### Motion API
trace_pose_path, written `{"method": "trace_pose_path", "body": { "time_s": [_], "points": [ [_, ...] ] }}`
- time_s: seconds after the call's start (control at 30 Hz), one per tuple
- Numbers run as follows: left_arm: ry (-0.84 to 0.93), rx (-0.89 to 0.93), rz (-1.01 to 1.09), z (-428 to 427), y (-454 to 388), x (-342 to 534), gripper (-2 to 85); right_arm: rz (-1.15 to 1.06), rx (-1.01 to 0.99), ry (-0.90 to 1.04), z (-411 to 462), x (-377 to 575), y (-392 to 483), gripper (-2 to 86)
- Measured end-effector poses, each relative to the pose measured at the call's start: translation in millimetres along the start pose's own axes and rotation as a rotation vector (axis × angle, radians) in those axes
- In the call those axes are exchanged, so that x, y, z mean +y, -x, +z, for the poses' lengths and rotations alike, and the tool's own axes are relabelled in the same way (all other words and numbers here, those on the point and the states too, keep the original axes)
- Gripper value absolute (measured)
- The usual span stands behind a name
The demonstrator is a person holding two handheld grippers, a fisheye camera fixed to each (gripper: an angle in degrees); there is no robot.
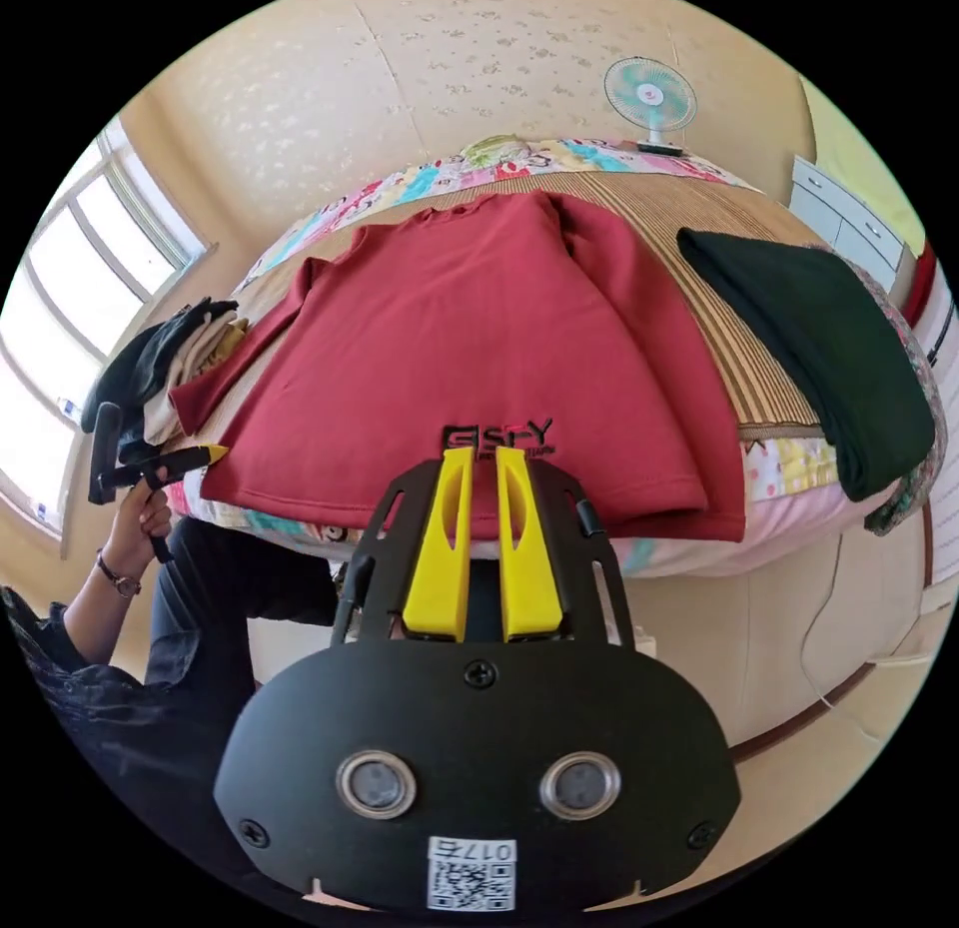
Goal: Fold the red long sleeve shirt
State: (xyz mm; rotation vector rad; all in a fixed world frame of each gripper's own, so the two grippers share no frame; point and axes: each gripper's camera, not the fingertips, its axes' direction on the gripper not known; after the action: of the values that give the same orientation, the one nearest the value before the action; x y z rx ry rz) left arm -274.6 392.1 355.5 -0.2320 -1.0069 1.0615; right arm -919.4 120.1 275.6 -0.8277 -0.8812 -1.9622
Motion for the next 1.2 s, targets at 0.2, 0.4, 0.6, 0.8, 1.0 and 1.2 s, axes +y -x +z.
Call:
{"method": "trace_pose_path", "body": {
  "time_s": [0.2,0.4,0.6,0.8,1.0,1.2],
  "points": [
    [-0.064,0.012,0.010,-42,6,40,5.1,0.480,0.151,-0.186,-61,38,-129,10.1],
    [-0.149,-0.006,-0.031,-75,1,76,4.0,0.324,0.026,0.049,-47,29,-164,4.6],
    [-0.192,-0.009,-0.046,-109,-1,98,4.3,0.110,0.323,-0.185,-200,-38,-154,3.7],
    [-0.225,0.023,-0.073,-120,-11,113,6.5,0.449,0.414,-0.100,-245,-78,-296,5.6],
    [-0.273,-0.038,-0.140,-135,-4,133,8.2,0.325,0.204,-0.211,-221,2,-235,6.1],
    [-0.421,-0.210,-0.300,-174,43,125,11.0,0.081,-0.028,-0.067,-127,91,-115,6.4]
  ]
}}
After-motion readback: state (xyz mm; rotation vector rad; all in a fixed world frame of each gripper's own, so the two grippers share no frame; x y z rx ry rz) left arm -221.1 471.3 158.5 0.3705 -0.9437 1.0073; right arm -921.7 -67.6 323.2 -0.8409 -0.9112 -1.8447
